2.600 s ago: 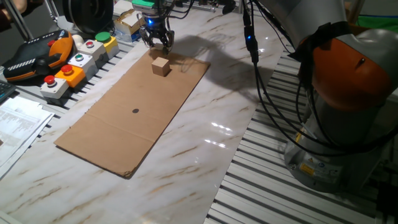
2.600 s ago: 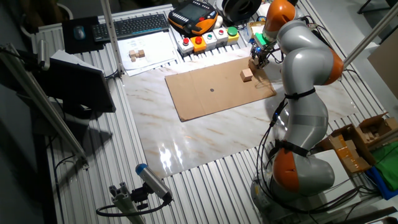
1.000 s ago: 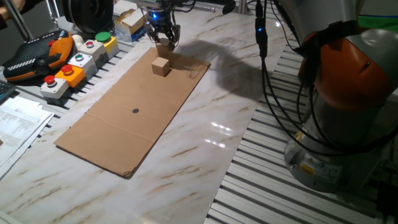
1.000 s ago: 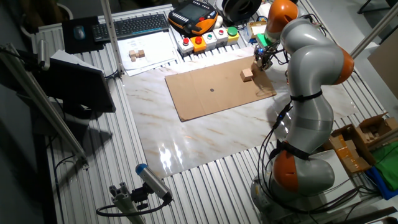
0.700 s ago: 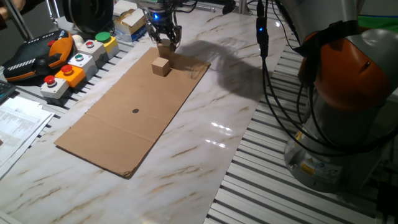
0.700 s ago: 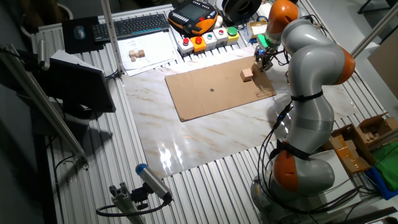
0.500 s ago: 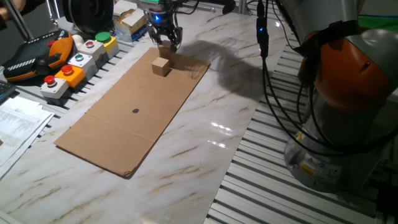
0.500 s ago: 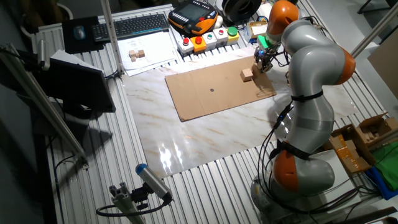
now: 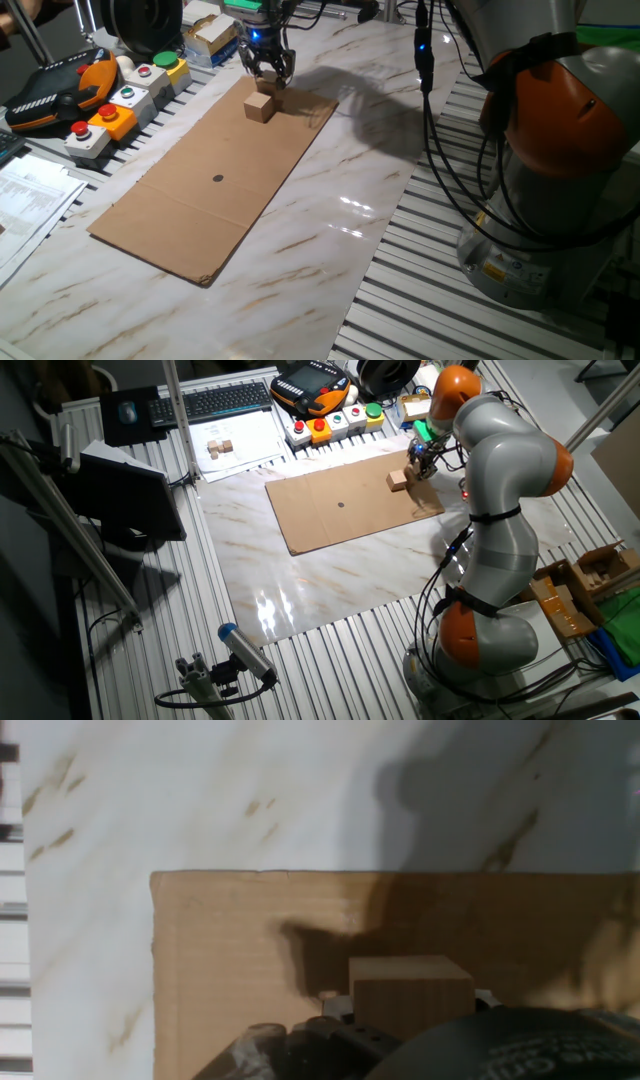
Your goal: Use the gripper to push the small block from left to right
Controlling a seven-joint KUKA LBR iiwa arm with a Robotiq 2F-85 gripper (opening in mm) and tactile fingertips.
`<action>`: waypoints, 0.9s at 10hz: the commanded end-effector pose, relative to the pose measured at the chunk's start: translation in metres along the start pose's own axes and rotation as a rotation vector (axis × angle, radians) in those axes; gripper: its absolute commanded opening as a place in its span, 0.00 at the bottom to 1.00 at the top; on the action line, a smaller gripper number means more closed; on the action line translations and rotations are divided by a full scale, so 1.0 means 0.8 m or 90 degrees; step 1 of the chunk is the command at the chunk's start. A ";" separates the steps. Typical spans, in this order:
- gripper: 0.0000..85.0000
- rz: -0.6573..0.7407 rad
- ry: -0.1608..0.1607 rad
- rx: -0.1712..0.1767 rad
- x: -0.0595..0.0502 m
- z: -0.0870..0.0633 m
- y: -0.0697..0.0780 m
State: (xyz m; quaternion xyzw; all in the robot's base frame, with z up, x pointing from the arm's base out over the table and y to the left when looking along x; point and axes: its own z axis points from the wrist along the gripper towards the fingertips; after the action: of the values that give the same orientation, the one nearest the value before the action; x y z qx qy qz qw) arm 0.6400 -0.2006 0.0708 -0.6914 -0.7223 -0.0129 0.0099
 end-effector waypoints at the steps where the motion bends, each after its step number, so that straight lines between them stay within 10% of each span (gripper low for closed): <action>1: 0.01 0.000 0.000 0.000 0.002 0.001 0.000; 9: 0.01 -0.002 0.010 0.000 0.020 0.006 0.002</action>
State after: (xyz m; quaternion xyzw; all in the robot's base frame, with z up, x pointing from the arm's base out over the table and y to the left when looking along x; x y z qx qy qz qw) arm 0.6407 -0.1837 0.0663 -0.6901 -0.7233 -0.0183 0.0152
